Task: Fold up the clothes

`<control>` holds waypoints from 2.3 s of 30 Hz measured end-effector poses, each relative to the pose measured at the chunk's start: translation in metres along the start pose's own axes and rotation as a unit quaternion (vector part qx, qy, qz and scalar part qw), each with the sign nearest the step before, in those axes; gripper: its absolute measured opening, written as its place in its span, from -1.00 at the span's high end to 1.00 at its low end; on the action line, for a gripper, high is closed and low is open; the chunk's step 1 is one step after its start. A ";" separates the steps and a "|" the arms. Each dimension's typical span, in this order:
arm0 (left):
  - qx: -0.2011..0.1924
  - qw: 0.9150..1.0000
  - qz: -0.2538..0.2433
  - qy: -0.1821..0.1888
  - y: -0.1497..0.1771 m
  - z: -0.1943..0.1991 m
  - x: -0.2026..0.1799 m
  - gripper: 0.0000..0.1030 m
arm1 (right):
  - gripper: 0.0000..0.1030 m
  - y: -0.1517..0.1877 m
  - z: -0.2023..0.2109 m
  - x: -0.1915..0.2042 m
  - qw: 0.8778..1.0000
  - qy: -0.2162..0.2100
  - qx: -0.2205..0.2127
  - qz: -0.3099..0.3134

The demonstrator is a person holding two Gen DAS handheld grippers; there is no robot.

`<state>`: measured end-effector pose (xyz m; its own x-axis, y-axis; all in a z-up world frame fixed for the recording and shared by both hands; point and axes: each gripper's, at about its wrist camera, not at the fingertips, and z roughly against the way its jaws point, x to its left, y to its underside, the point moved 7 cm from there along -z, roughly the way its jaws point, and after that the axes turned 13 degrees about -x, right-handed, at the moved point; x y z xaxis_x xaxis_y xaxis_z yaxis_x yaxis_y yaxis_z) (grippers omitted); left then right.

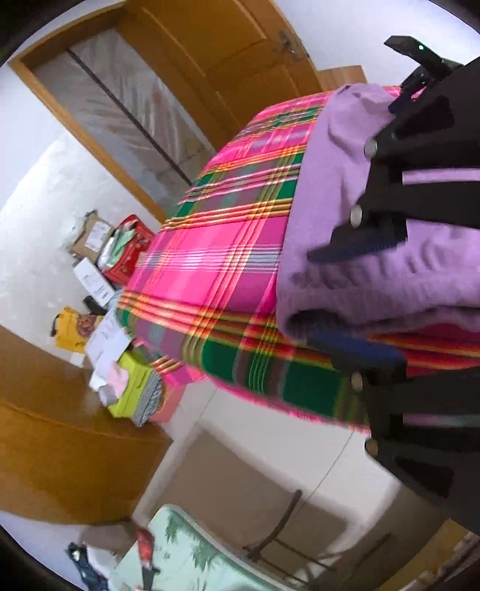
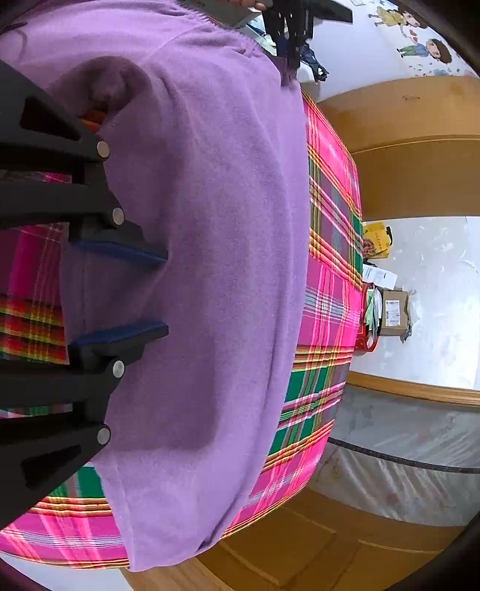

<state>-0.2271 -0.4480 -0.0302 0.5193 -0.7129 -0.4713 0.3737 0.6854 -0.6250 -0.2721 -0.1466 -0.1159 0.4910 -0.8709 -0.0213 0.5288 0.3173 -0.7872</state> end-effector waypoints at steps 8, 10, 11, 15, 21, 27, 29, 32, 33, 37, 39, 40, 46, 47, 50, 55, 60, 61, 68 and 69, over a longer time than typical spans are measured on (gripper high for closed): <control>-0.012 1.000 0.007 -0.021 0.026 0.096 0.004 -0.20 | 0.36 -0.011 0.081 -0.017 0.997 0.007 -0.064 -0.038; -0.015 1.000 -0.006 -0.024 0.038 0.122 -0.001 -0.22 | 0.36 -0.015 0.111 -0.022 0.996 0.012 -0.084 -0.029; -0.015 0.999 -0.014 -0.026 0.045 0.134 -0.003 -0.24 | 0.36 -0.017 0.128 -0.024 0.995 0.015 -0.094 -0.025; -0.018 0.998 -0.050 -0.034 0.069 0.179 -0.011 -0.28 | 0.36 -0.029 0.199 -0.041 0.990 0.043 -0.138 -0.002; -0.032 0.995 -0.084 -0.036 0.108 0.226 -0.009 -0.39 | 0.17 -0.039 0.305 -0.073 0.975 0.098 -0.198 0.015; -0.026 0.997 -0.068 -0.032 0.157 0.204 -0.005 -0.39 | 0.03 -0.002 0.282 -0.036 0.984 0.047 -0.158 0.059; -0.018 0.998 -0.049 -0.023 0.168 0.193 -0.005 -0.39 | 0.03 0.021 0.252 -0.021 0.991 0.022 -0.127 0.048; -0.012 0.999 -0.040 -0.028 0.179 0.178 -0.008 -0.39 | 0.03 0.055 0.209 -0.003 0.997 -0.011 -0.078 0.024; -0.014 0.998 -0.049 -0.033 0.181 0.174 -0.010 -0.39 | 0.03 0.062 0.200 0.001 0.997 -0.013 -0.068 0.018; 0.000 0.995 -0.082 -0.049 0.188 0.158 -0.018 -0.39 | 0.03 0.088 0.173 0.009 0.999 -0.028 -0.035 -0.020; 0.003 0.995 -0.080 -0.055 0.192 0.154 -0.015 -0.39 | 0.03 0.096 0.167 0.003 0.998 -0.026 -0.024 -0.047; 0.004 0.995 -0.079 -0.058 0.194 0.153 -0.013 -0.39 | 0.03 0.100 0.166 0.001 0.998 -0.019 -0.023 -0.056; -0.010 0.994 -0.079 -0.073 0.206 0.152 -0.009 -0.43 | 0.04 0.119 0.162 -0.010 0.994 0.009 -0.030 -0.101; -0.013 0.993 -0.086 -0.074 0.207 0.151 -0.011 -0.47 | 0.04 0.120 0.162 -0.008 0.994 0.014 -0.036 -0.100; -0.021 0.991 -0.102 -0.084 0.212 0.150 -0.012 -0.49 | 0.03 0.122 0.163 -0.005 0.994 0.029 -0.039 -0.097; -0.028 0.988 -0.108 -0.110 0.214 0.148 -0.016 -0.53 | 0.02 0.124 0.167 -0.003 0.995 0.038 -0.041 -0.085; -0.024 0.987 -0.109 -0.117 0.218 0.150 -0.015 -0.55 | 0.02 0.125 0.166 -0.002 0.995 0.046 -0.042 -0.079; -0.024 0.987 -0.108 -0.116 0.219 0.151 -0.015 -0.55 | 0.02 0.125 0.166 -0.001 0.995 0.049 -0.043 -0.077; -0.020 0.987 -0.112 -0.114 0.220 0.151 -0.015 -0.55 | 0.02 0.127 0.170 -0.004 0.994 0.044 -0.046 -0.083; -0.020 0.987 -0.111 -0.115 0.220 0.151 -0.015 -0.55 | 0.02 0.127 0.171 -0.004 0.994 0.043 -0.046 -0.085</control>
<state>-0.0366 -0.2646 -0.0670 0.5899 -0.7895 -0.1696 0.4701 0.5065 -0.7228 -0.0884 -0.0382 -0.1103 0.3367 -0.9392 0.0670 0.5309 0.1306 -0.8373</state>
